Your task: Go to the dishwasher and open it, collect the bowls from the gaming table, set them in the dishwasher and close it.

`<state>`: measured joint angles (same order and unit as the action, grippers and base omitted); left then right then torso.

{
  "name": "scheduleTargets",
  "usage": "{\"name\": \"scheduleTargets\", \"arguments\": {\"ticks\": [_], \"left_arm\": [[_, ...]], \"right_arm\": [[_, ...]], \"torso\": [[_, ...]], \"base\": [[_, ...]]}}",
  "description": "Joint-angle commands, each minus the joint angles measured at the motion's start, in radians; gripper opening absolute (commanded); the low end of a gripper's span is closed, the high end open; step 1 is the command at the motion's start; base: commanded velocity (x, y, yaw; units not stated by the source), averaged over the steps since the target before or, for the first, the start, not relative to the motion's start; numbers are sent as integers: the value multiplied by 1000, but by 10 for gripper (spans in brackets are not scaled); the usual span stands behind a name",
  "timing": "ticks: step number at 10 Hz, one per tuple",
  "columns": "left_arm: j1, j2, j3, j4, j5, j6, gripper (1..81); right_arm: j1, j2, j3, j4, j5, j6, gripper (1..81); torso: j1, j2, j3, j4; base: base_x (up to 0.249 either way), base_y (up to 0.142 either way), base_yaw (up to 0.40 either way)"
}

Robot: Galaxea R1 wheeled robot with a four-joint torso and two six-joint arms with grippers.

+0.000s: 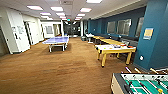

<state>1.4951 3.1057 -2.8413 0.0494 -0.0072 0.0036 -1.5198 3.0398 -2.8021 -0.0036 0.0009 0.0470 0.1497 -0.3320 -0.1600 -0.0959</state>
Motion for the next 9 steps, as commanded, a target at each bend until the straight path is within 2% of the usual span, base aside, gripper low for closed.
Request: {"name": "scheduleTargets", "arguments": {"ticks": [1, 9], "left_arm": [[-58, 2, -1, 6, 49, 7, 811], [-55, 2, -1, 4, 49, 7, 811]], "right_arm": [[57, -2, 0, 1, -50, 1, 811], [55, 0, 0, -1, -50, -1, 811]], "torso": [[0, 0, 0, 0], [-1, 0, 0, 0]], "base": [[215, 0, 0], [185, 79, 0]]}}
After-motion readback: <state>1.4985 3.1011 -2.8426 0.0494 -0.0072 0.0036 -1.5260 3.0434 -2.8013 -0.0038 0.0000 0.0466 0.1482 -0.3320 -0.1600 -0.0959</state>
